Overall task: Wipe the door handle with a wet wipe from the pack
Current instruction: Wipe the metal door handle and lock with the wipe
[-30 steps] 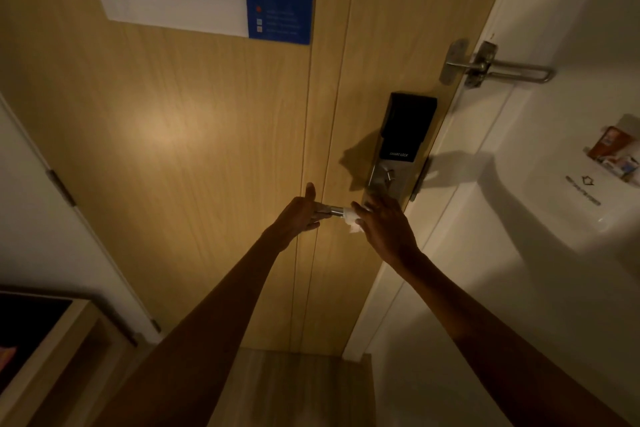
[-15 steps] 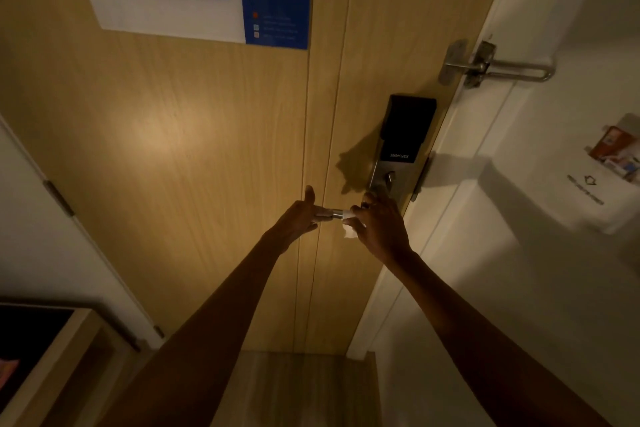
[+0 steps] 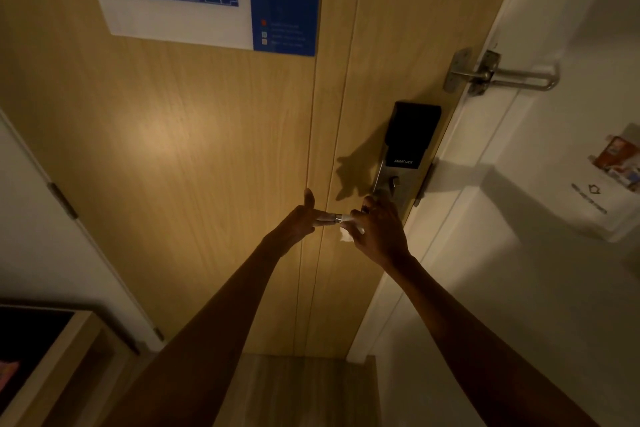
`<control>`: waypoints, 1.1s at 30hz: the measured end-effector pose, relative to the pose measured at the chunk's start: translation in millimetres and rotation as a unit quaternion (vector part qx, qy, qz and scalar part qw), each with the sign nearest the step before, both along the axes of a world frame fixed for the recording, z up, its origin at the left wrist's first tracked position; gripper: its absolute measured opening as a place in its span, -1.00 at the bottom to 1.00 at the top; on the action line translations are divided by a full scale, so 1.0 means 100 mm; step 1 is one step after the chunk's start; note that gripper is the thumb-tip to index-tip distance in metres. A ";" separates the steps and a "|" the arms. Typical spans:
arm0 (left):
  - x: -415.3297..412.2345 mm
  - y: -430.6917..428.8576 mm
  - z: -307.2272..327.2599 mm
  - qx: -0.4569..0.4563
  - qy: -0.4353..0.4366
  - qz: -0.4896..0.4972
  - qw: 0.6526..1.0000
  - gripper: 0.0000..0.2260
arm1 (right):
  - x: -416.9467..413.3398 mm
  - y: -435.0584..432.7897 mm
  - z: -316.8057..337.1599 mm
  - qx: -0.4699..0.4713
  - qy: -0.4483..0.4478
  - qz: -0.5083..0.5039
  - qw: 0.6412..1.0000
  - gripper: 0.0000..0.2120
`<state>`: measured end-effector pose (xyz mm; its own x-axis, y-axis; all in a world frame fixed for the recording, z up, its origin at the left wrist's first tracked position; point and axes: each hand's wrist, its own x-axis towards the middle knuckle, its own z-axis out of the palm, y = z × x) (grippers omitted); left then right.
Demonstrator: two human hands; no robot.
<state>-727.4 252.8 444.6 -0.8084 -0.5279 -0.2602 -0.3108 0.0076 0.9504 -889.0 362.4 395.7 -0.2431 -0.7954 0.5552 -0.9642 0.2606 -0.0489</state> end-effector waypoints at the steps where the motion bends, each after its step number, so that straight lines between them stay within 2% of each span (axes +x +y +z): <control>1: 0.00 0.00 0.00 0.003 0.001 0.005 1.000 -0.24 | 0.01 0.00 0.02 0.001 -0.001 0.002 1.000 -0.80; 5: -0.02 -0.01 0.00 0.019 -0.011 0.041 0.999 -0.23 | 0.02 0.00 0.07 -0.009 -0.023 0.017 1.000 -0.80; 9: -0.03 -0.02 0.00 0.056 -0.008 0.057 0.997 -0.20 | -0.02 -0.03 0.05 0.006 -0.053 0.005 0.999 -0.64; 13: -0.03 -0.04 -0.04 0.066 -0.012 0.057 0.996 -0.17 | 0.04 -0.01 0.10 -0.020 -0.081 -0.001 0.996 -0.64; 18: -0.03 -0.02 -0.02 0.083 -0.008 0.064 0.994 -0.17 | 0.05 -0.04 0.13 -0.079 -0.195 -0.019 0.977 -0.67; 23: -0.02 0.01 0.03 0.079 -0.009 0.063 0.995 -0.18 | 0.01 -0.02 0.24 -0.051 -0.164 0.029 0.985 -0.78; 28: -0.04 0.02 0.00 0.092 -0.006 0.073 0.993 -0.21 | -0.02 0.01 0.22 -0.001 -0.110 0.077 0.991 -0.74; 30: -0.05 0.03 0.01 0.097 -0.005 0.081 0.992 -0.22 | -0.03 0.04 0.22 -0.007 -0.116 0.074 0.991 -0.76; 33: -0.03 0.04 0.03 0.093 -0.003 0.083 0.992 -0.24 | -0.11 0.15 0.20 -0.038 -0.180 0.053 0.982 -0.79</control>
